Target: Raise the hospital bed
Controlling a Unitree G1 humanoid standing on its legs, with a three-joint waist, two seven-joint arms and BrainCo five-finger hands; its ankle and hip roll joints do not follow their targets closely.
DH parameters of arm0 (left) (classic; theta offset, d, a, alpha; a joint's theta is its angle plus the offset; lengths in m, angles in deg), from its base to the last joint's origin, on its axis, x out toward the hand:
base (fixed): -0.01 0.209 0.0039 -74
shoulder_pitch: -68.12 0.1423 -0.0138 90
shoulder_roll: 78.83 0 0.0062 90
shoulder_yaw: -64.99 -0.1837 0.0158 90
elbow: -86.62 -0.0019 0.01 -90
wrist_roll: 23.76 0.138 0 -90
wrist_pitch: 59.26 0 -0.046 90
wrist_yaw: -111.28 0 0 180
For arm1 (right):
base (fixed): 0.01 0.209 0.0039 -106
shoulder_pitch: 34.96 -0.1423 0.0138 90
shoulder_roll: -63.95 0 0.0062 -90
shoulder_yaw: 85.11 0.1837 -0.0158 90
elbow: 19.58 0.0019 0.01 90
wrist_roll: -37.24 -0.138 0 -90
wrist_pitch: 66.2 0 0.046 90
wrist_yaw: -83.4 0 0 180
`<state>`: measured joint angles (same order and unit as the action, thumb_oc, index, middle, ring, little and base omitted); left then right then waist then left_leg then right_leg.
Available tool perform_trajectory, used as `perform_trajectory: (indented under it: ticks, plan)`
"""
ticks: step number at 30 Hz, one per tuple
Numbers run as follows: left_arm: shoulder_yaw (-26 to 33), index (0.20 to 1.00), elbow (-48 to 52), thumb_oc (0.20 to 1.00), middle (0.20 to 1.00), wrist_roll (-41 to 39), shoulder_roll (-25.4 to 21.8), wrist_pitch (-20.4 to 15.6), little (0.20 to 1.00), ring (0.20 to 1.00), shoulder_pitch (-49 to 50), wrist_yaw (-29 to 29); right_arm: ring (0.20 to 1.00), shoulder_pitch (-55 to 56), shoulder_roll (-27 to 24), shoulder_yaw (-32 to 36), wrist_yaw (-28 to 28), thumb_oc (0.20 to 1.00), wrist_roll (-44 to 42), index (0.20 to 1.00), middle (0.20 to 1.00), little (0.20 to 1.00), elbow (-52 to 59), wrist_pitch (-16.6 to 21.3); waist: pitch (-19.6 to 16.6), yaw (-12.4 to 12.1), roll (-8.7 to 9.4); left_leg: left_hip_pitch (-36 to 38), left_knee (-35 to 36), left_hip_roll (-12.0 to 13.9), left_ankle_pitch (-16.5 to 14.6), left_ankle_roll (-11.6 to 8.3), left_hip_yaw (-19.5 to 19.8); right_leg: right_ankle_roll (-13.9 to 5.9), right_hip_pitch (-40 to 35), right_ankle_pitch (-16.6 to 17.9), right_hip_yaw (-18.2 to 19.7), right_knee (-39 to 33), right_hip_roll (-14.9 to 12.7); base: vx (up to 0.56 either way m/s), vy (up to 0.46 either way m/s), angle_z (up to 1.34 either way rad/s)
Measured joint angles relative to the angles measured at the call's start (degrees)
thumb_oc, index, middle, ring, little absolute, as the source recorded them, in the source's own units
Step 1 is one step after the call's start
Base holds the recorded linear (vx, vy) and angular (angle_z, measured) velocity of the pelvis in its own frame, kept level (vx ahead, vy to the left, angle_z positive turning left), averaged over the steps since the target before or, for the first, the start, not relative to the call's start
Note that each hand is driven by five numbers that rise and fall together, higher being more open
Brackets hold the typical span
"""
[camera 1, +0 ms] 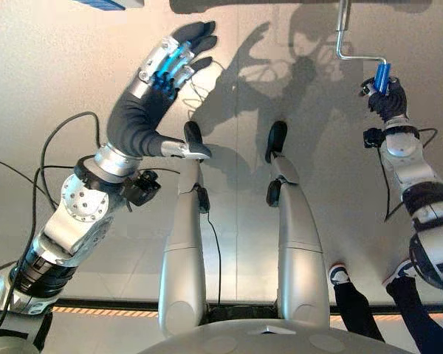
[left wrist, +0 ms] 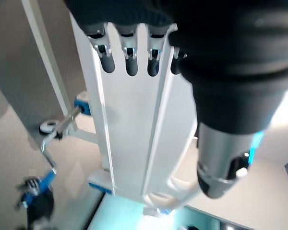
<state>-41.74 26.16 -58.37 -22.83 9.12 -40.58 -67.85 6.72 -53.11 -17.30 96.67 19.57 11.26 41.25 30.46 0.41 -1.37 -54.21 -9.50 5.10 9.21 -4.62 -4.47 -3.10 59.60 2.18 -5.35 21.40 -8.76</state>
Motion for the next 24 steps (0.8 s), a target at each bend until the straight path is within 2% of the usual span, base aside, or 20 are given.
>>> perform_trajectory:
  ticks: [5, 7, 10, 12, 14, 17, 18, 20, 24]
  plan:
    - [-2.2, 1.000, -0.1, 1.000, 1.000, -0.2, 0.0, 0.6, 1.000, 1.000, -4.1, 0.1, 0.200, -8.2, 2.4, -4.9, -3.1, 0.200, 0.3, 0.200, 0.200, 0.200, -10.8, -4.5, 0.0, -0.2, 0.09, -0.4, 0.0, -0.6, 0.1, 0.46, 0.1, -0.39, -0.1, 0.2, -0.4, -0.4, -0.6, 0.00, -0.002, 0.03]
    - [-3.1, 1.000, -0.1, 1.000, 1.000, -0.2, 0.8, 0.9, 1.000, 1.000, -6.2, 0.1, 0.200, -9.2, 3.9, -5.3, -3.0, 0.200, 0.8, 0.200, 0.200, 0.200, -12.0, -6.8, 0.0, -1.2, 0.08, -0.4, 0.0, -0.5, 0.1, 0.46, 0.1, -0.38, 0.0, 0.3, -0.5, -0.5, -0.4, 0.00, 0.000, 0.00]
    - [-3.3, 1.000, -0.6, 1.000, 1.000, -0.4, 3.1, 1.2, 1.000, 1.000, -7.2, 0.0, 0.200, -12.2, 7.5, -5.8, -2.4, 0.200, 3.8, 0.200, 0.200, 0.200, -14.8, -10.3, 0.0, -1.7, -0.01, -0.3, 0.0, -0.6, 0.1, 0.44, 0.1, -0.29, 0.0, 0.3, -0.5, -0.5, -0.3, 0.00, 0.000, 0.00]
    - [-3.4, 1.000, -1.5, 1.000, 1.000, -0.4, 4.7, 1.2, 1.000, 1.000, -7.7, -0.1, 0.200, -13.0, 8.2, -6.0, -2.4, 0.200, 5.8, 0.200, 0.200, 0.200, -15.6, -11.6, 0.0, -1.7, -0.08, -0.3, 0.0, -0.5, 0.1, 0.43, 0.1, -0.27, 0.0, 0.3, -0.5, -0.5, -0.3, 0.00, 0.000, 0.00]
    - [-3.3, 1.000, -2.1, 1.000, 1.000, -0.4, 6.4, 1.8, 1.000, 1.000, -8.0, -0.6, 0.200, -14.3, 9.9, -9.4, -1.7, 0.200, 8.2, 0.200, 0.200, 0.200, -16.1, -13.6, -0.1, -2.0, -0.25, -0.3, -0.2, -0.4, 0.0, 0.33, 0.1, -0.16, -0.1, 0.2, -0.5, -0.4, -0.1, 0.00, -0.002, -0.02]
    - [-3.3, 1.000, -2.5, 1.000, 1.000, -0.4, 8.7, 2.3, 1.000, 1.000, -8.5, -1.2, 0.200, -15.3, 11.9, -10.4, -1.4, 0.200, 11.1, 0.200, 0.200, 0.200, -16.6, -16.4, -0.1, -3.4, -0.29, -0.2, -0.3, 0.1, 0.0, 0.17, 0.1, 0.24, 0.0, 0.1, -0.5, 0.0, 0.3, 0.00, 0.001, -0.04]
    - [-3.2, 1.000, -2.5, 1.000, 1.000, -0.4, 10.1, 2.3, 1.000, 1.000, -8.4, -1.8, 0.200, -16.1, 13.5, -11.7, -1.4, 0.200, 11.7, 0.200, 0.200, 0.200, -16.6, -18.3, -0.1, -3.5, -0.30, -0.1, -0.3, 0.4, 0.0, 0.01, 0.1, 0.42, 0.0, 0.0, -0.6, 0.1, 0.5, 0.07, 0.058, -0.03]
    - [-3.0, 1.000, -2.7, 1.000, 1.000, -0.3, 11.8, 2.3, 1.000, 1.000, -8.2, -2.5, 0.200, -16.7, 15.1, -12.3, -1.2, 0.200, 12.5, 0.200, 0.200, 0.200, -15.9, -19.2, -0.1, -4.3, -0.36, 0.0, -0.4, 0.8, -0.1, -0.49, 0.0, 0.83, 0.2, -0.1, -0.6, 0.4, 0.6, 0.04, 0.059, -0.06]
    - [-2.4, 1.000, -3.7, 1.000, 1.000, -0.1, 13.6, 2.6, 1.000, 1.000, -7.6, -4.0, 0.200, -17.8, 18.0, -15.3, -1.2, 0.200, 14.4, 0.200, 0.200, 0.200, -14.1, -20.0, -0.2, -4.3, -0.57, -0.3, -0.5, 1.1, -0.1, -0.53, 0.0, 1.05, 0.6, -0.3, -0.6, 0.7, 0.9, -0.02, 0.022, -0.03]
